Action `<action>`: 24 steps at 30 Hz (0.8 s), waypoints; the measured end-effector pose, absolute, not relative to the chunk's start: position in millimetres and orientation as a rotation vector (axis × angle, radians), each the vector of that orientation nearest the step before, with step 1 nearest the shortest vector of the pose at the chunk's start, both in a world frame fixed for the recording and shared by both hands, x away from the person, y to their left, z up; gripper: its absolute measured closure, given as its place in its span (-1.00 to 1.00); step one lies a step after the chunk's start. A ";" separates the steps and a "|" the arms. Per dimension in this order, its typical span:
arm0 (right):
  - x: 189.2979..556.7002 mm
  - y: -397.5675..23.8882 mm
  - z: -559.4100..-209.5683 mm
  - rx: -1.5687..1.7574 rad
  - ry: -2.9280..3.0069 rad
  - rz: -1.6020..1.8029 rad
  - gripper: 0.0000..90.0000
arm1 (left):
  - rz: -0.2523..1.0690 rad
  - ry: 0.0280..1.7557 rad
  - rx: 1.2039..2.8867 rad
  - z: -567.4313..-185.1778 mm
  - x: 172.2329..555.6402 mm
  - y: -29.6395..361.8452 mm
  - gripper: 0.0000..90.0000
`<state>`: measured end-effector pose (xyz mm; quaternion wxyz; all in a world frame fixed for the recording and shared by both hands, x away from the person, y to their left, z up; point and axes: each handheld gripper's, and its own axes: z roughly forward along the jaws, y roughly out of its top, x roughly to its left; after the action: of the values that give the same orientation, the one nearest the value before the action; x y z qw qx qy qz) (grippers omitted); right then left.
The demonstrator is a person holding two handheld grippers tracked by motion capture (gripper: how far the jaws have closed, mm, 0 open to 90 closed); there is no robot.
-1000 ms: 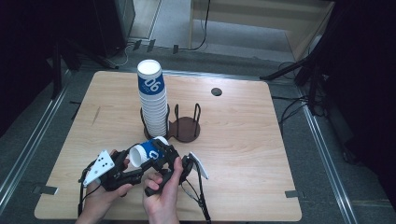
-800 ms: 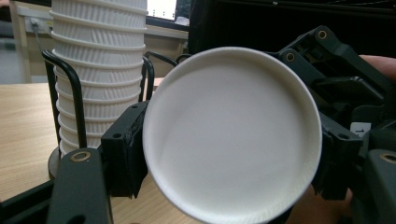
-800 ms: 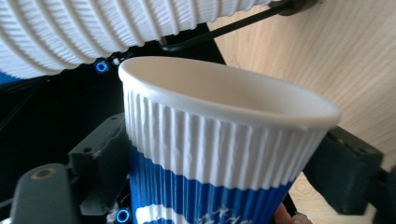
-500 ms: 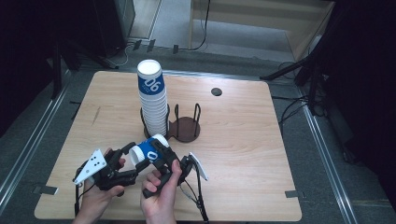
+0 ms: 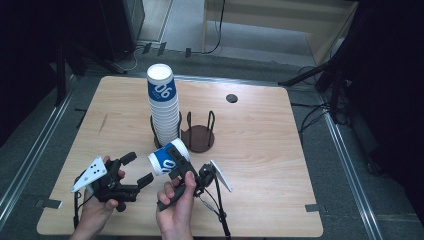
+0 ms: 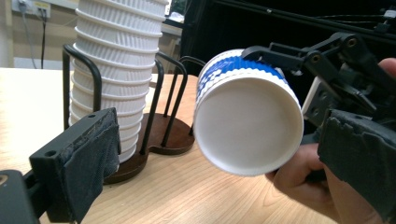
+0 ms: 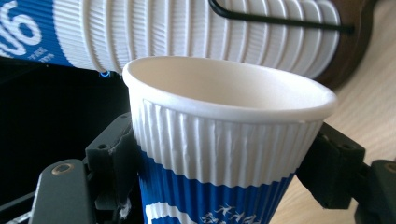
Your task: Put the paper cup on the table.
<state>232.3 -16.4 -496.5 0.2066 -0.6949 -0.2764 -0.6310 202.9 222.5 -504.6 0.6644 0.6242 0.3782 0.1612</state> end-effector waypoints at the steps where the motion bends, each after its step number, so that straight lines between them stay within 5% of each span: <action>1: 232.2 -17.0 -495.4 -1.944 -0.785 -1.771 -0.50 | 0.363 0.861 1.413 -504.5 202.9 222.8 -1.00; 24: 235.5 -38.6 -476.1 -2.169 -1.535 -2.071 -0.50 | 0.380 0.949 1.472 -513.5 209.6 241.8 -0.99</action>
<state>235.5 -38.6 -476.1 -0.1133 -0.6396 -0.4526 -0.6109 209.6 241.8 -513.5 0.6246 0.6414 0.4136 0.1655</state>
